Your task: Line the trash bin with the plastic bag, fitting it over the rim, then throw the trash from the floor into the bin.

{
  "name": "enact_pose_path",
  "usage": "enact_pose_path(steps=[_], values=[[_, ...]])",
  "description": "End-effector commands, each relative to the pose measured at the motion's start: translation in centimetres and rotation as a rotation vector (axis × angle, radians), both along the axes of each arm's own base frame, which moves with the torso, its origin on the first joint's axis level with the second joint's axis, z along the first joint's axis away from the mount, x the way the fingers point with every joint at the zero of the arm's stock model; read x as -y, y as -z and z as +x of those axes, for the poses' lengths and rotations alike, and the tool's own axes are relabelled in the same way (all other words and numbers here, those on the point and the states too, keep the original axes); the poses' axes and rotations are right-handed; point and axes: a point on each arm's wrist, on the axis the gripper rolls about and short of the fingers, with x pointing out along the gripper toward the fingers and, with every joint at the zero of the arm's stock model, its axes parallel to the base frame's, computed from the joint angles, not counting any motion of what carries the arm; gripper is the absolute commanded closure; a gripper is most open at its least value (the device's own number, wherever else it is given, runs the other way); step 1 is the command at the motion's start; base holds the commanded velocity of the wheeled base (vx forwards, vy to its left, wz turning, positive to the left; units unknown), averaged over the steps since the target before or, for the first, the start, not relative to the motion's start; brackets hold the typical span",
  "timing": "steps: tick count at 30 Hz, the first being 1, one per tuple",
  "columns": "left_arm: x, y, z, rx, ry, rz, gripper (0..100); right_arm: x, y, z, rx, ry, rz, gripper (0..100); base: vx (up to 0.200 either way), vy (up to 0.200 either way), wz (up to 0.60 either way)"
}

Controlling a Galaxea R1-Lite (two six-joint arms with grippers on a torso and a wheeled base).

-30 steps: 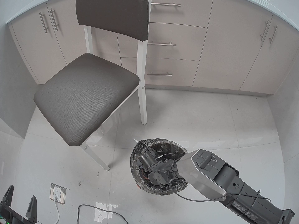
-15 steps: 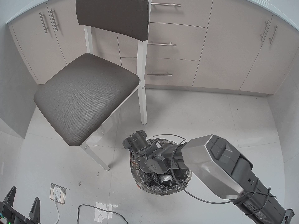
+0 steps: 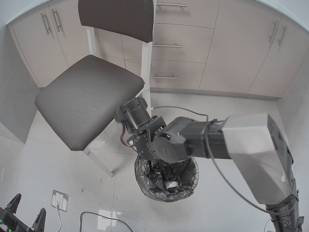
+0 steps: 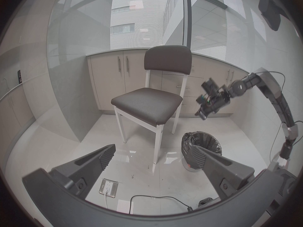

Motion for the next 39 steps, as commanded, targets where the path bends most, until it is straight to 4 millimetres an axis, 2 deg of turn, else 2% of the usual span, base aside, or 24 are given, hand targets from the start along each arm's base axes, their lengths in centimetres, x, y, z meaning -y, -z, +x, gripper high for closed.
enact_pose_path(steps=[1,3,4,5,9,10,11,13,14,22,39], values=[[0.0,0.0,0.1,-0.011,0.004,-0.005,0,2.0,-8.0,-2.7,0.074,-0.004,0.079,100,0.0,0.0,0.0],[0.0,0.0,0.1,-0.012,0.001,-0.009,0,2.8,-9.6,-3.3,0.079,-0.003,0.085,100,0.0,0.0,0.0],[0.0,0.0,0.1,-0.012,0.001,-0.009,0,2.9,-9.7,-3.3,0.079,-0.003,0.086,100,0.0,0.0,0.0],[0.0,0.1,0.1,-0.007,-0.005,-0.009,0,3.4,-10.9,-3.7,0.089,-0.002,0.098,100,0.0,0.0,0.0],[0.0,0.2,0.0,-0.001,-0.027,0.003,0,4.4,-12.9,-4.5,0.114,-0.001,0.128,100,0.0,0.0,0.0],[0.0,0.2,0.0,-0.001,-0.027,0.003,0,4.4,-12.9,-4.5,0.114,-0.001,0.128,100,0.0,0.0,0.0],[0.0,0.2,0.0,0.006,-0.028,0.021,0,4.9,-14.0,-4.8,0.13,-0.003,0.143,100,0.0,0.0,0.0],[0.1,0.2,-0.1,0.026,-0.048,0.021,0,5.1,-14.4,-5.0,0.135,-0.006,0.144,100,0.0,0.0,0.0],[0.1,0.4,-0.5,0.1,-0.094,0.009,0,5.4,-15.0,-5.2,0.144,-0.007,0.152,100,0.0,0.0,0.0],[0.1,0.2,-0.5,0.106,-0.087,-0.009,0,6.0,-16.6,-6.9,0.144,-0.028,0.163,100,0.0,0.0,0.0],[0.1,0.2,-0.4,0.098,-0.075,0.02,0,11.4,-22.9,-10.9,0.198,-0.005,0.225,100,0.0,0.0,0.0]])
